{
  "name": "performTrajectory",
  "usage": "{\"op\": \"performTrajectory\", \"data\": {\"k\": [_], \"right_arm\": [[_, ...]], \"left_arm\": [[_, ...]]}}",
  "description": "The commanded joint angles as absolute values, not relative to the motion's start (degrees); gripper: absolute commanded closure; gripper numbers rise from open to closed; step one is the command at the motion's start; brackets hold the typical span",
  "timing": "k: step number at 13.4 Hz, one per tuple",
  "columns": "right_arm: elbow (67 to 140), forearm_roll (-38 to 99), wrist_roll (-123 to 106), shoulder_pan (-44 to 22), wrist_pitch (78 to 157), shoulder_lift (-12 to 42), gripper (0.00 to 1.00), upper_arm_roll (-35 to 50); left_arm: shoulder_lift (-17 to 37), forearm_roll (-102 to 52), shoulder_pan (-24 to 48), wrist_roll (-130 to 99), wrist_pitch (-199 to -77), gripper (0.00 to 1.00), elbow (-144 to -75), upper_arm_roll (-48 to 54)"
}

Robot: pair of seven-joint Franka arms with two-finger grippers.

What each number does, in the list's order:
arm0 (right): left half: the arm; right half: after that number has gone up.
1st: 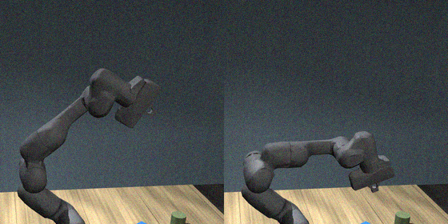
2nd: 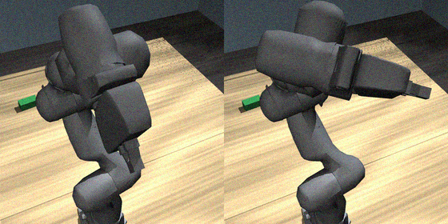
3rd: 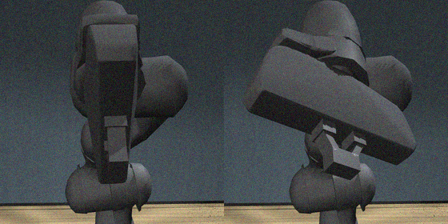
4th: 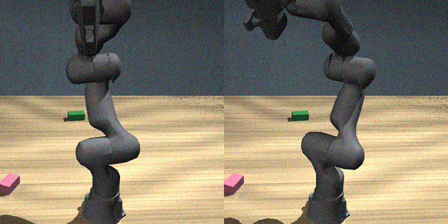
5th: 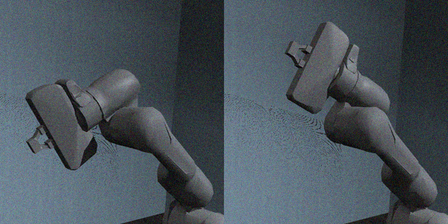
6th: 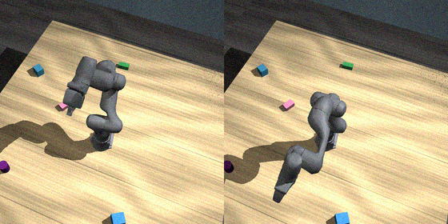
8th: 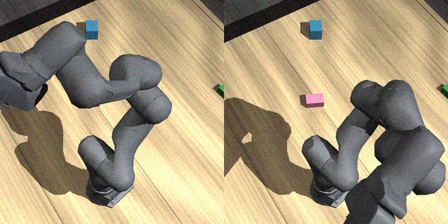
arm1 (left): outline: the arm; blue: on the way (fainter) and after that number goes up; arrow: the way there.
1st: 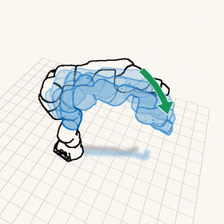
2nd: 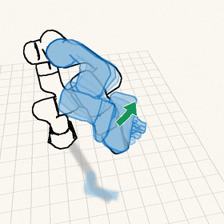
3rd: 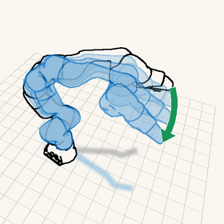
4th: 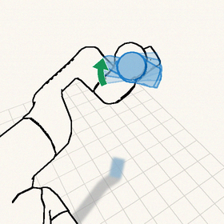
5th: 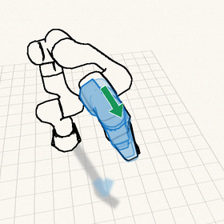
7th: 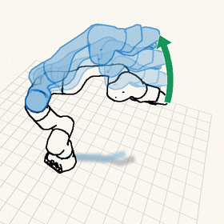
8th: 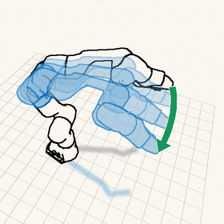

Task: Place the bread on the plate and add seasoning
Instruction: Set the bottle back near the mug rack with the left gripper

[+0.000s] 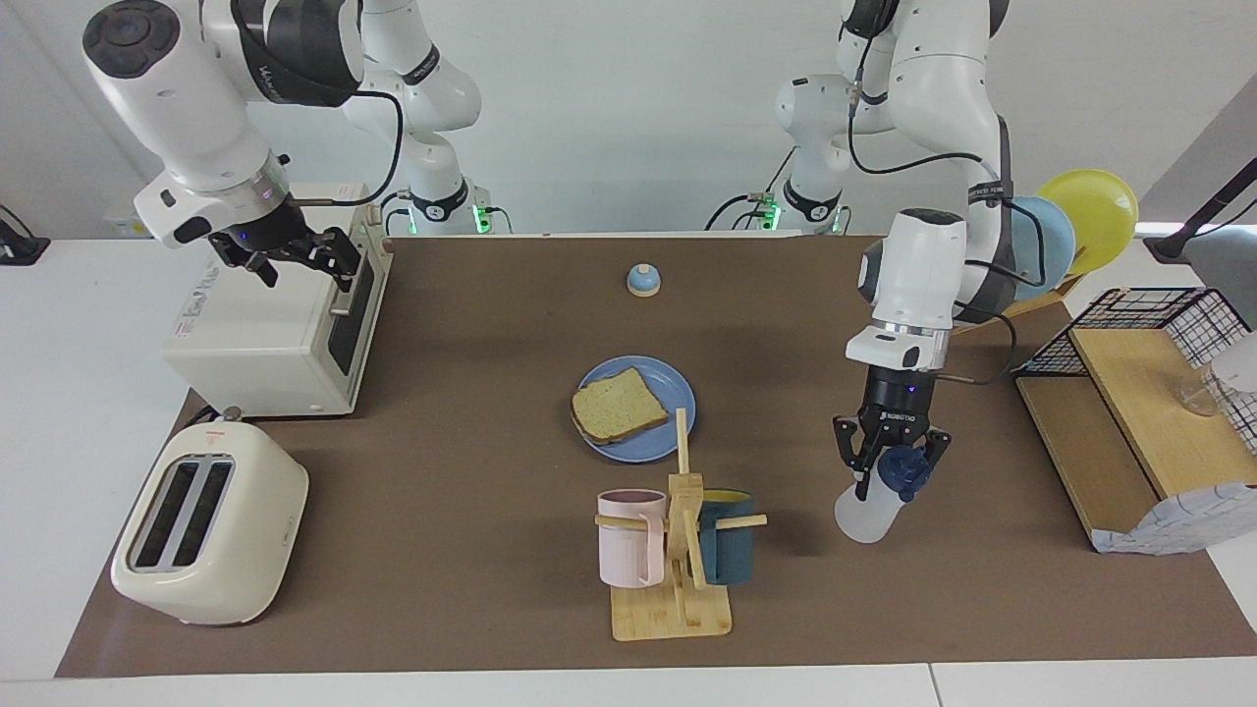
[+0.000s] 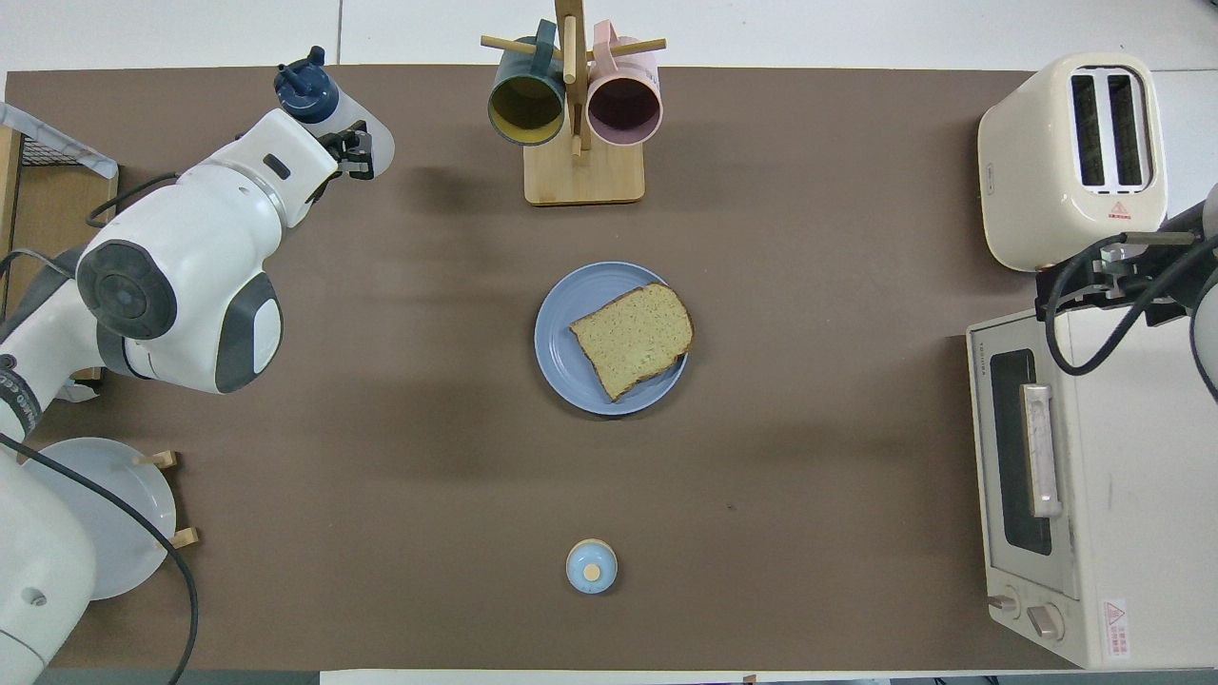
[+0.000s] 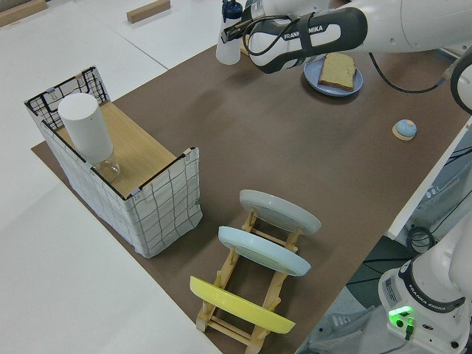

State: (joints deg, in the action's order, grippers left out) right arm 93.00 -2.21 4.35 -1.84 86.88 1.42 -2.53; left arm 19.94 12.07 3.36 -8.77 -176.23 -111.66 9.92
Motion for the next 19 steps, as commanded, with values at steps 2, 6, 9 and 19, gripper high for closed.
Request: {"op": "performTrajectory", "data": {"k": [2,6,9,19], "right_arm": [[93.0,-1.1,2.8,-1.1,86.6,1.0,0.00,-2.4],[93.0,-1.1,2.9,-1.1,86.6,1.0,0.00,-2.4],[93.0,-1.1,2.9,-1.1,86.6,1.0,0.00,-2.3],[93.0,-1.1,2.9,-1.1,86.6,1.0,0.00,-2.4]], "left_arm": [[26.8,13.4,3.3,-7.3,-182.1,1.00,-109.1,9.9],[29.5,17.2,3.0,-7.3,-183.0,1.00,-108.1,9.7],[30.4,18.5,3.7,-7.3,-183.3,0.99,-108.1,8.1],[31.4,18.8,3.5,-7.4,-183.3,0.30,-108.2,8.0]]}}
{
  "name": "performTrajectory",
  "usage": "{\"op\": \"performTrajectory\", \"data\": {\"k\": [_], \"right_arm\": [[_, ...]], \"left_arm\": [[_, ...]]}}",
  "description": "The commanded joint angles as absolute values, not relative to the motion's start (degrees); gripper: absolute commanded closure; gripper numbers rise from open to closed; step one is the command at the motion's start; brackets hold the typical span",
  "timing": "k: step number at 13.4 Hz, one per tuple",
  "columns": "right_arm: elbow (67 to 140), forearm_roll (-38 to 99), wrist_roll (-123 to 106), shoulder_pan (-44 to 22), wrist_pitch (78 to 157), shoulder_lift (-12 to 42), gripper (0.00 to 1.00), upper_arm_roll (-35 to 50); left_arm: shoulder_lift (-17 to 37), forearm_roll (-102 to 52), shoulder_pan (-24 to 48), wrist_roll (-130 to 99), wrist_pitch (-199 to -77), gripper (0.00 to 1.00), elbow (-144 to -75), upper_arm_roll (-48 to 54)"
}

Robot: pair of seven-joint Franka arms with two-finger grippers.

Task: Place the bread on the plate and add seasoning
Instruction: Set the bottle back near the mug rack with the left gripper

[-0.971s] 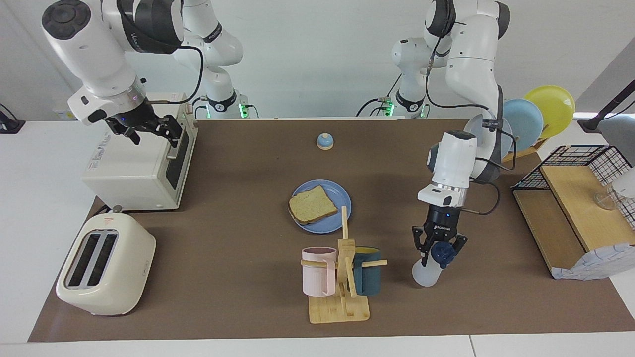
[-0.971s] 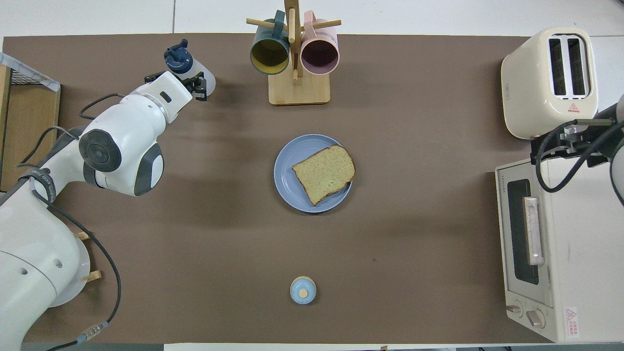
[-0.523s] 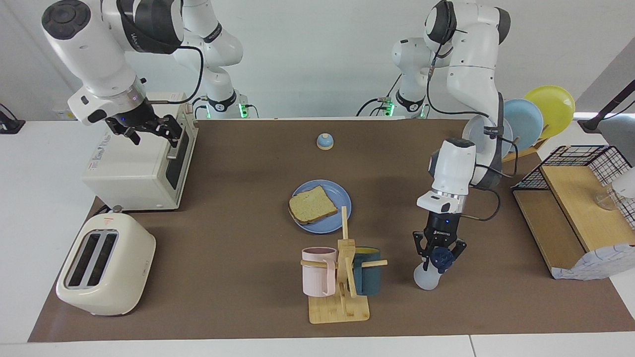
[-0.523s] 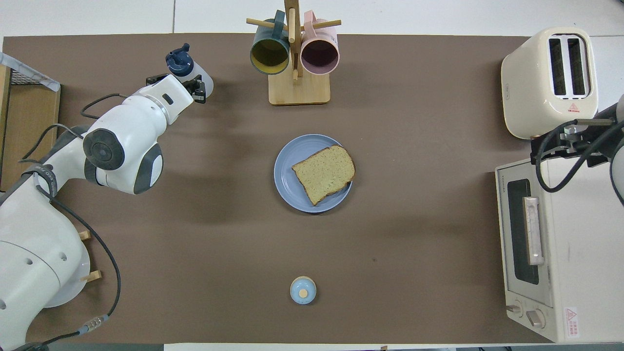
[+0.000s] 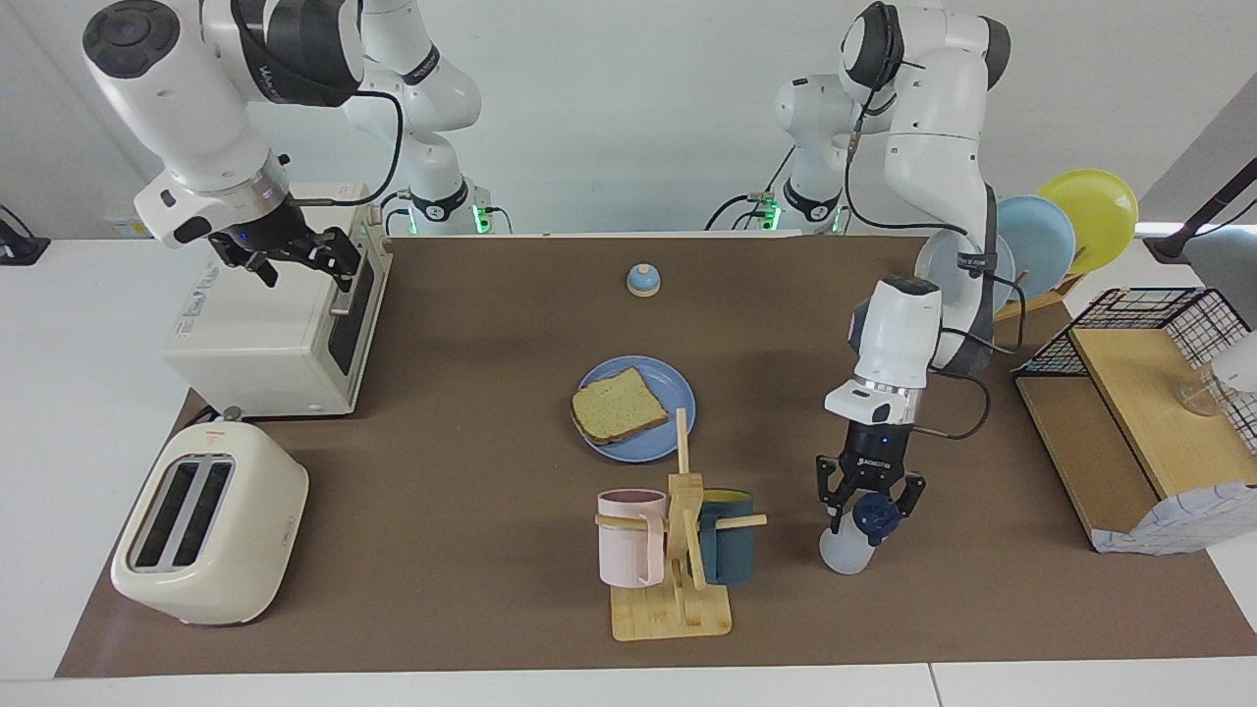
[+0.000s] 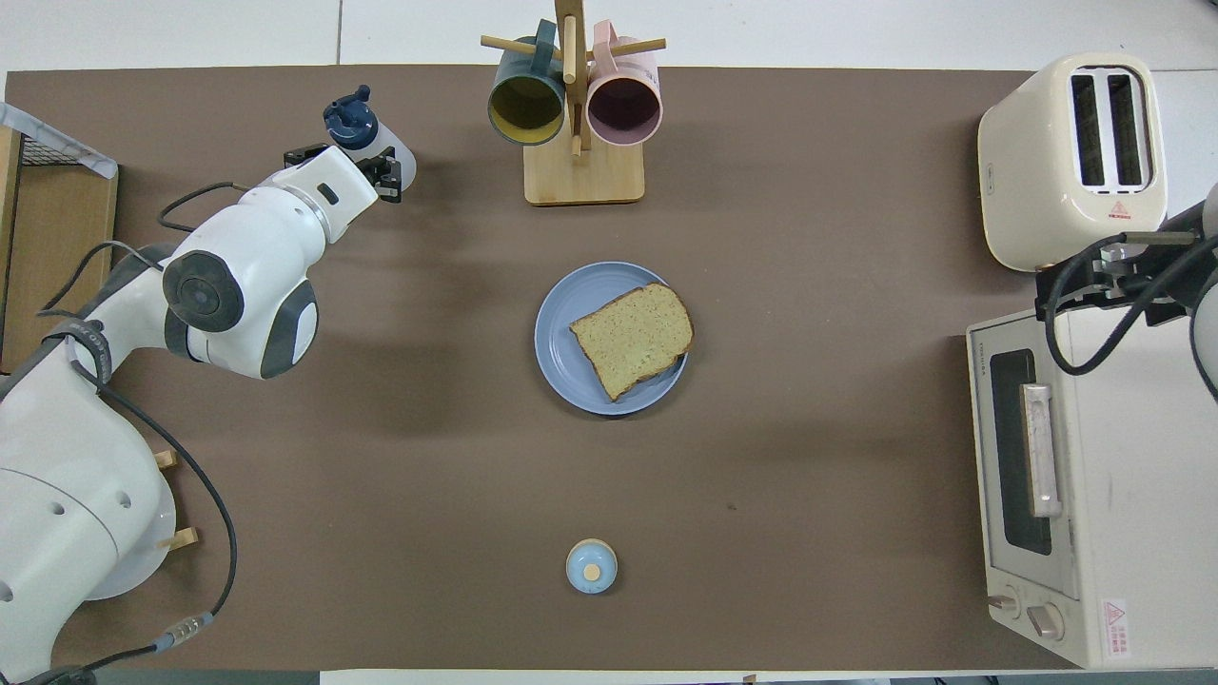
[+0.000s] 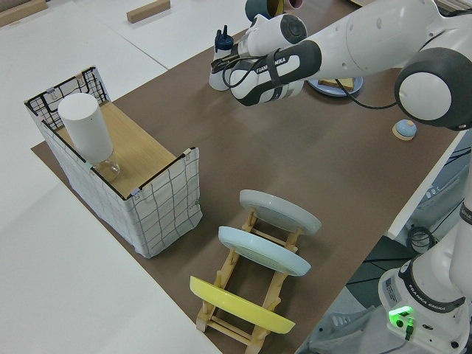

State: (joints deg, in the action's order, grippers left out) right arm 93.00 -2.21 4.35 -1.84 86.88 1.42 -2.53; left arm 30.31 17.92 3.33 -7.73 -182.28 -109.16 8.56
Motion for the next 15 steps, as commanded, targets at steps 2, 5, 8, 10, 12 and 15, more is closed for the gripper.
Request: {"op": "performTrajectory", "data": {"k": [2,5,8,10,12,15], "right_arm": [[93.0,-1.1,2.8,-1.1,86.6,1.0,0.00,-2.4],[93.0,-1.1,2.8,-1.1,86.6,1.0,0.00,-2.4],[93.0,-1.1,2.8,-1.1,86.6,1.0,0.00,-2.4],[93.0,-1.1,2.9,-1.1,86.6,1.0,0.00,-2.4],[93.0,-1.1,2.9,-1.1,86.6,1.0,0.00,-2.4],[93.0,-1.1,2.8,-1.1,86.6,1.0,0.00,-2.4]], "left_arm": [[31.6,18.8,3.3,-7.4,-183.3,0.18,-108.3,8.0],[31.3,18.9,2.7,-7.4,-184.6,0.00,-109.3,8.0],[23.7,19.1,1.5,-7.4,-184.7,0.00,-118.2,8.0],[18.0,19.1,1.8,-7.7,-184.6,0.00,-125.4,8.0],[12.7,19.1,4.5,-8.5,-181.7,0.00,-130.6,8.1],[5.6,19.1,13.1,-19.3,-165.6,0.00,-129.8,8.1]]}}
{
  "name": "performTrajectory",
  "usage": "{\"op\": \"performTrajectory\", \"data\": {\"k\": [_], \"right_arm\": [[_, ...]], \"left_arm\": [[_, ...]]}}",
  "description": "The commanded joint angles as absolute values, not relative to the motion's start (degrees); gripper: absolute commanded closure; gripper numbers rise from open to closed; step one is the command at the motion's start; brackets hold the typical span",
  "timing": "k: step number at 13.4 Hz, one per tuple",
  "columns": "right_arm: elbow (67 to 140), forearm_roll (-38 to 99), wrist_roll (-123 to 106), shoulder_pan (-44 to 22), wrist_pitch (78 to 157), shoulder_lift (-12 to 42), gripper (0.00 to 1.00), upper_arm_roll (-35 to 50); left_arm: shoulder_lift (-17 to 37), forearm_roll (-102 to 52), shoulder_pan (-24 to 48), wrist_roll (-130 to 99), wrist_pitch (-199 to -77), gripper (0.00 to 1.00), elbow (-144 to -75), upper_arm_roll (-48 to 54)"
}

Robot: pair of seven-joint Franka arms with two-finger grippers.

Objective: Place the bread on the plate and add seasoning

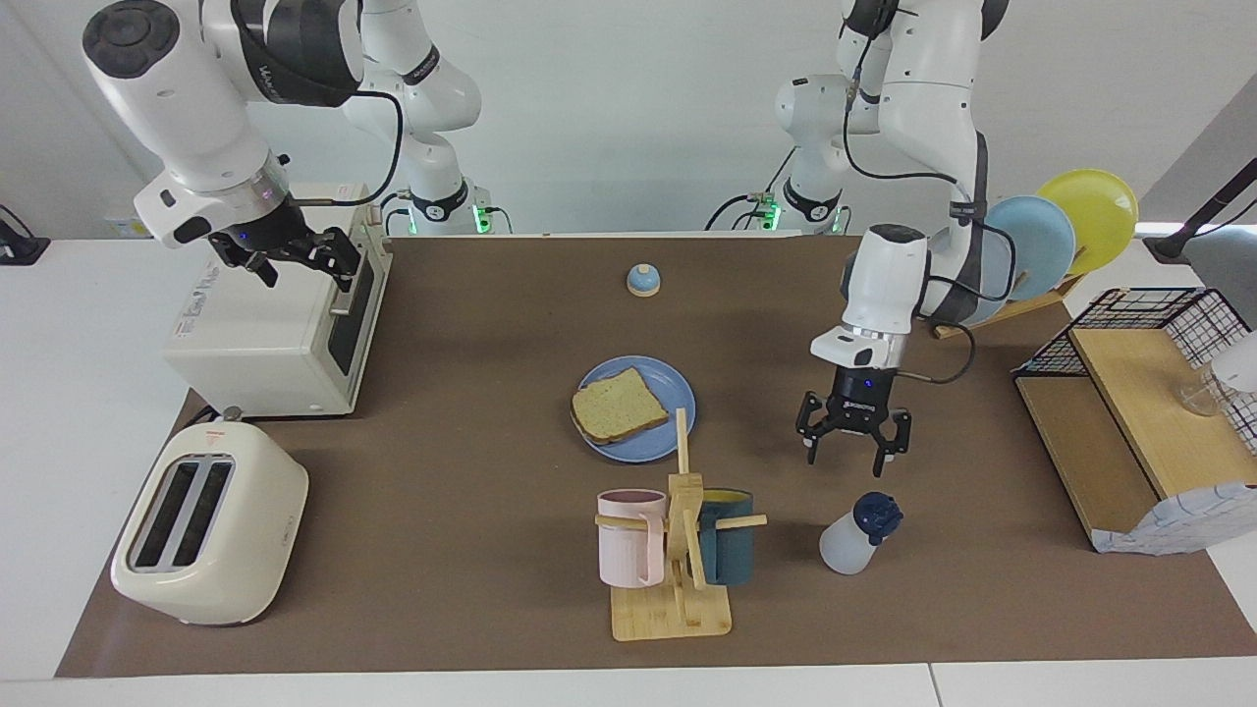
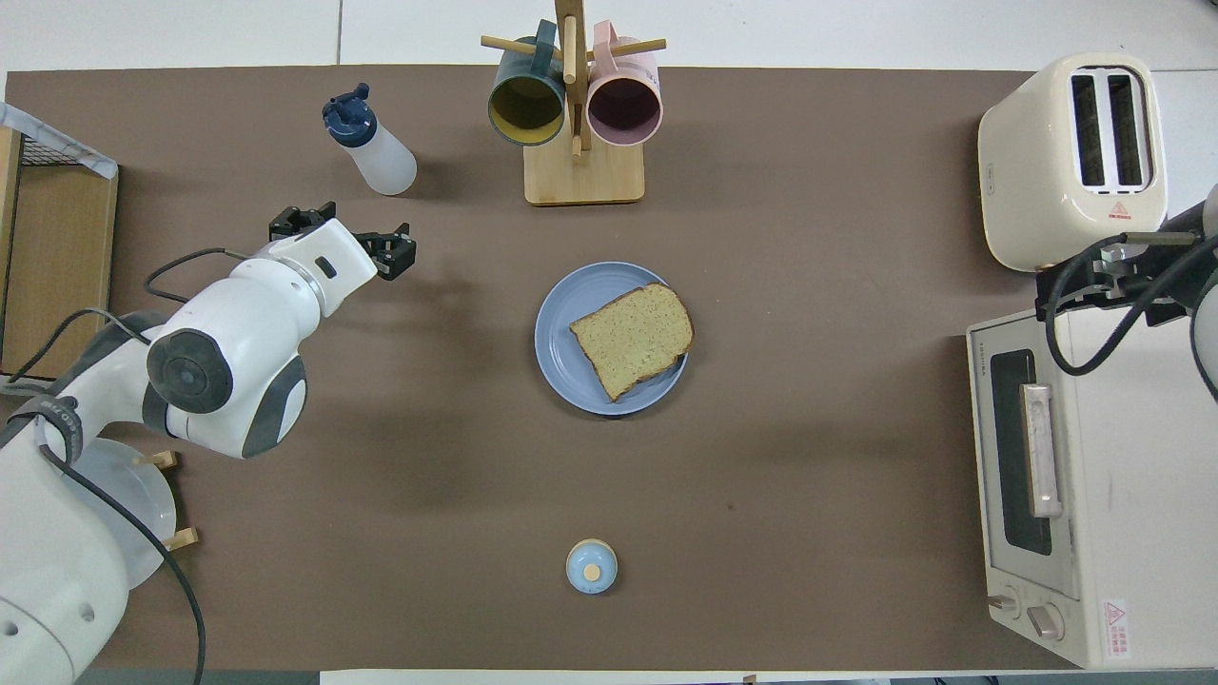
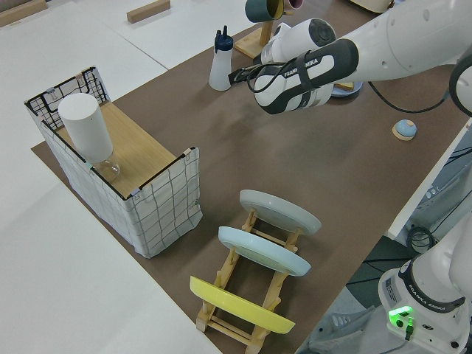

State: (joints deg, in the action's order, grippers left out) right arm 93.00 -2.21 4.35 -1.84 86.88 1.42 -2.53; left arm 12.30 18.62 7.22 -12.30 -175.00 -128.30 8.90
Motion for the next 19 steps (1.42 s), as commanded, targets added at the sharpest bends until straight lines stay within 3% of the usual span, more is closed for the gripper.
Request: {"op": "performTrajectory", "data": {"k": [1,5,11,15,19], "right_arm": [[93.0,-1.1,2.8,-1.1,86.6,1.0,0.00,-2.3],[93.0,-1.1,2.9,-1.1,86.6,1.0,0.00,-2.4],[93.0,-1.1,2.9,-1.1,86.6,1.0,0.00,-2.4],[93.0,-1.1,2.9,-1.1,86.6,1.0,0.00,-2.4],[93.0,-1.1,2.9,-1.1,86.6,1.0,0.00,-2.4]], "left_arm": [[4.3,19.1,15.2,-22.7,-160.3,0.00,-127.6,8.2],[3.4,18.5,17.8,-25.2,-134.2,0.00,-112.2,8.7],[3.4,7.3,12.9,-13.2,-110.3,0.00,-93.9,8.0],[2.0,2.7,3.8,-0.1,-98.9,0.00,-90.4,7.7],[-1.4,2.4,-1.2,7.1,-94.3,0.00,-93.5,7.7]]}}
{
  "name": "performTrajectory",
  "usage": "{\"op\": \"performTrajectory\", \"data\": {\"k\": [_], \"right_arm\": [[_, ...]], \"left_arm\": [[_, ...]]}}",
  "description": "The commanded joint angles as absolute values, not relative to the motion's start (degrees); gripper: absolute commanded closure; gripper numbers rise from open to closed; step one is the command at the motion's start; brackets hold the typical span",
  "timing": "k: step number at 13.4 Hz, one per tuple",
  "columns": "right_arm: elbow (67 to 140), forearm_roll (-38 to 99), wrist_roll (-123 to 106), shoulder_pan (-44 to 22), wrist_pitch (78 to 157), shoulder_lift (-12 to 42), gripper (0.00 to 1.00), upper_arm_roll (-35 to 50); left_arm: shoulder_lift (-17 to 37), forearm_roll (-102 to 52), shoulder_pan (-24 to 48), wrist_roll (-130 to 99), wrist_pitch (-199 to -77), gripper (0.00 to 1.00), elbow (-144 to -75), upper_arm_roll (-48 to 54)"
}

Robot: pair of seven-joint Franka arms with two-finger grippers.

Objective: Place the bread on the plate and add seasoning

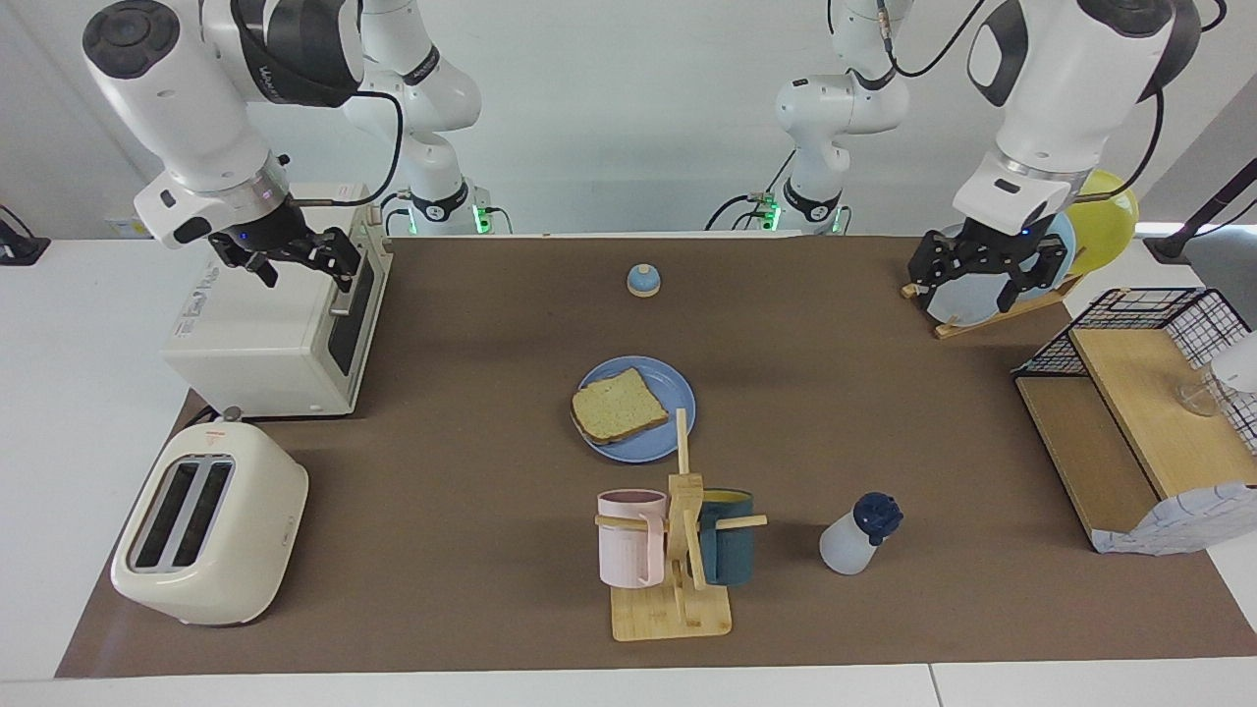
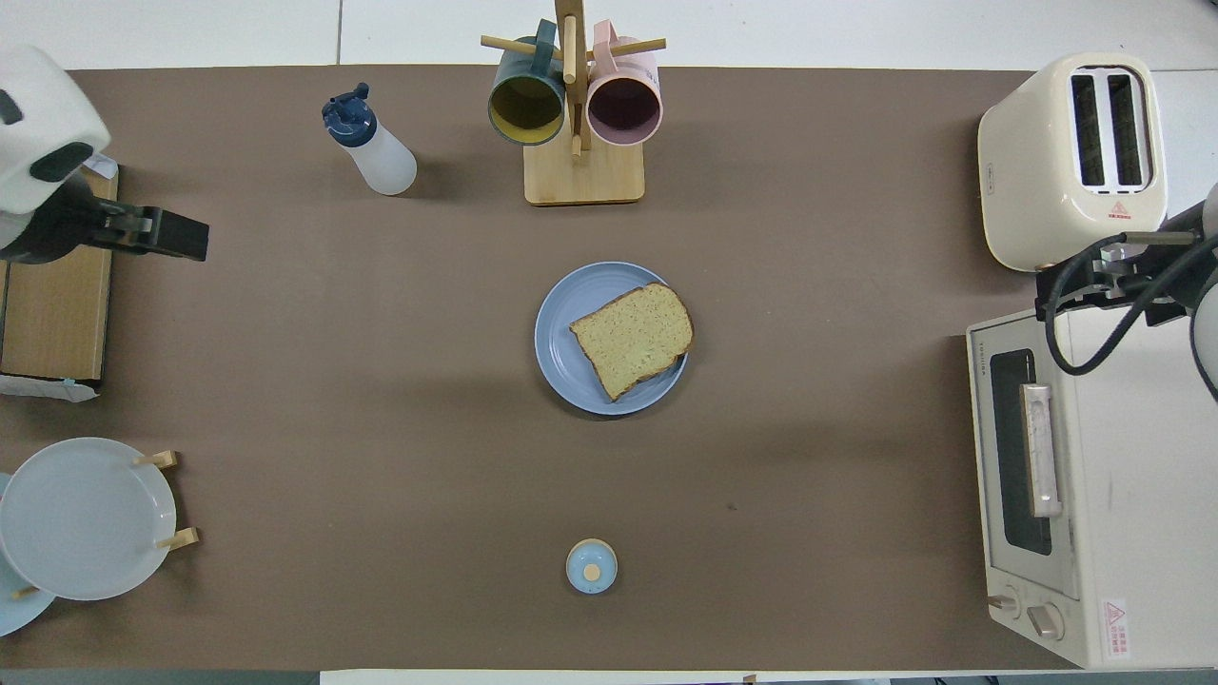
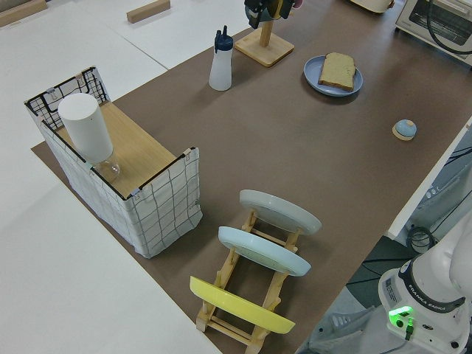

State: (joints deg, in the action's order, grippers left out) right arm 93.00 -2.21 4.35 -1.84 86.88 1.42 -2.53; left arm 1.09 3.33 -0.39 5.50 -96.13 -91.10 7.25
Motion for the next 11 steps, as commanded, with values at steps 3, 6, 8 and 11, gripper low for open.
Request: {"op": "performTrajectory", "data": {"k": [3,6,8,11], "right_arm": [[93.0,-1.1,2.9,-1.1,86.6,1.0,0.00,-2.4],[93.0,-1.1,2.8,-1.1,86.6,1.0,0.00,-2.4],[93.0,-1.1,2.8,-1.1,86.6,1.0,0.00,-2.4],[93.0,-1.1,2.9,-1.1,86.6,1.0,0.00,-2.4]], "left_arm": [[-2.5,2.6,-0.8,6.7,-94.1,0.00,-95.4,7.9],[-2.9,2.5,-2.2,6.7,-95.0,0.00,-95.5,7.2],[-2.9,2.5,-2.0,5.6,-94.1,0.00,-95.3,6.3],[-3.4,1.6,-0.1,4.4,-87.1,0.00,-92.8,3.0]]}}
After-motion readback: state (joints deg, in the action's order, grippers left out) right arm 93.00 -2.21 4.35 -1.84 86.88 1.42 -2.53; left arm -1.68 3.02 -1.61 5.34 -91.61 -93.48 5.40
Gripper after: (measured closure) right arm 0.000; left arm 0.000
